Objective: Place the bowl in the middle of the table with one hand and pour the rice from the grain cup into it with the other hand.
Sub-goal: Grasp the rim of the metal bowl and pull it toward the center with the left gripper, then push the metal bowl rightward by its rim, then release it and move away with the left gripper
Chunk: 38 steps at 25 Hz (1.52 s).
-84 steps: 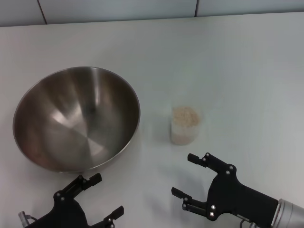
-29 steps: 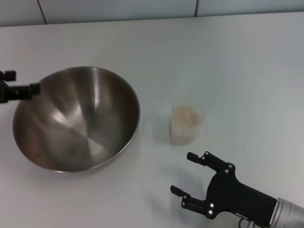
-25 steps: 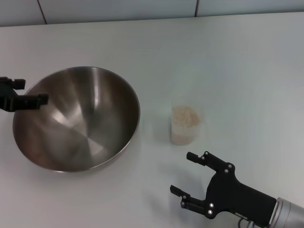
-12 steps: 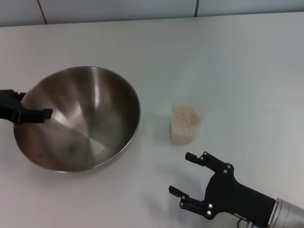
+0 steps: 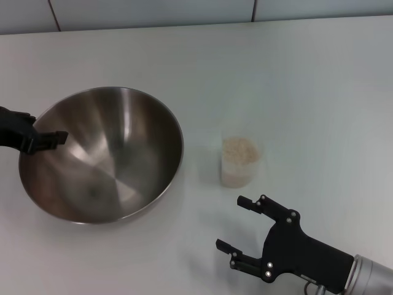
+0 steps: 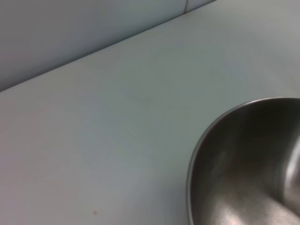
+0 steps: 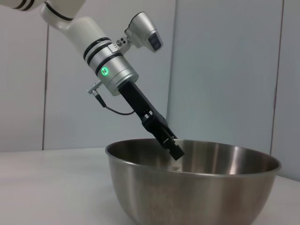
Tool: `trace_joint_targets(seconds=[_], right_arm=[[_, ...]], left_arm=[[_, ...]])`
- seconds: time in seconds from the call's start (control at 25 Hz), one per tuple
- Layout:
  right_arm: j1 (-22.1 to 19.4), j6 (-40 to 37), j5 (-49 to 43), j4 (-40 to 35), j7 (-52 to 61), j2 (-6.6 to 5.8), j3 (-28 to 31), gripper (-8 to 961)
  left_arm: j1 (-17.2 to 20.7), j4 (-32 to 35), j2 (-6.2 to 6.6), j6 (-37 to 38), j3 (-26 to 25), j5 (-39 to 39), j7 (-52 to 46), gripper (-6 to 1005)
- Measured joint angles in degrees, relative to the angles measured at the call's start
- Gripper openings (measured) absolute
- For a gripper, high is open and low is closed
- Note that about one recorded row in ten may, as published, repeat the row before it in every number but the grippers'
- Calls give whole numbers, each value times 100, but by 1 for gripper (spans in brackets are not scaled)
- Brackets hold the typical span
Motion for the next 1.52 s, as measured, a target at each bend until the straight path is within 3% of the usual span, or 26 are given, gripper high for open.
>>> trace_joint_targets(seconds=[0.12, 0.48, 0.6, 0.64, 0.68, 0.76, 0.8, 0.84, 0.88, 0.96, 1.04, 1.36, 1.52], right_arm=[[2, 3, 0, 7, 0, 0, 0, 787], [13, 5, 0, 12, 0, 0, 0, 787], [12, 4, 0, 10, 0, 0, 0, 787], [12, 4, 0, 10, 0, 0, 0, 787], [12, 5, 0, 10, 0, 0, 0, 787], [12, 4, 0, 10, 0, 0, 0, 787], [12, 4, 0, 10, 0, 0, 0, 787], [13, 4, 0, 10, 0, 0, 0, 787], [13, 4, 0, 10, 0, 0, 0, 787], [21, 4, 0, 10, 0, 0, 0, 787], [24, 4, 0, 10, 0, 0, 0, 787], [72, 3, 0, 14, 0, 0, 0, 787], [74, 4, -2, 22, 0, 0, 0, 787]], left_arm=[[-71, -25, 4, 57, 0, 86, -14, 473], [-308, -149, 22, 222, -68, 261, -128, 276], [-509, -448, 120, 301, -183, 263, -227, 202], [-687, -709, 216, 314, -348, 264, -249, 172], [-687, -709, 216, 314, -348, 264, -249, 142], [-962, -1192, 375, 309, -645, 260, -237, 82], [-962, -1192, 375, 309, -645, 260, -237, 62], [-1143, -1491, 497, 311, -777, 243, -243, 43], [-1143, -1491, 497, 311, -777, 243, -243, 43], [-1359, -1750, 638, 326, -851, 230, -353, 43], [-1465, -1827, 700, 328, -870, 227, -441, 43], [-1878, -2372, 893, 308, -1264, 201, -492, 44], [-1951, -2500, 921, 176, -1368, 200, -470, 44]])
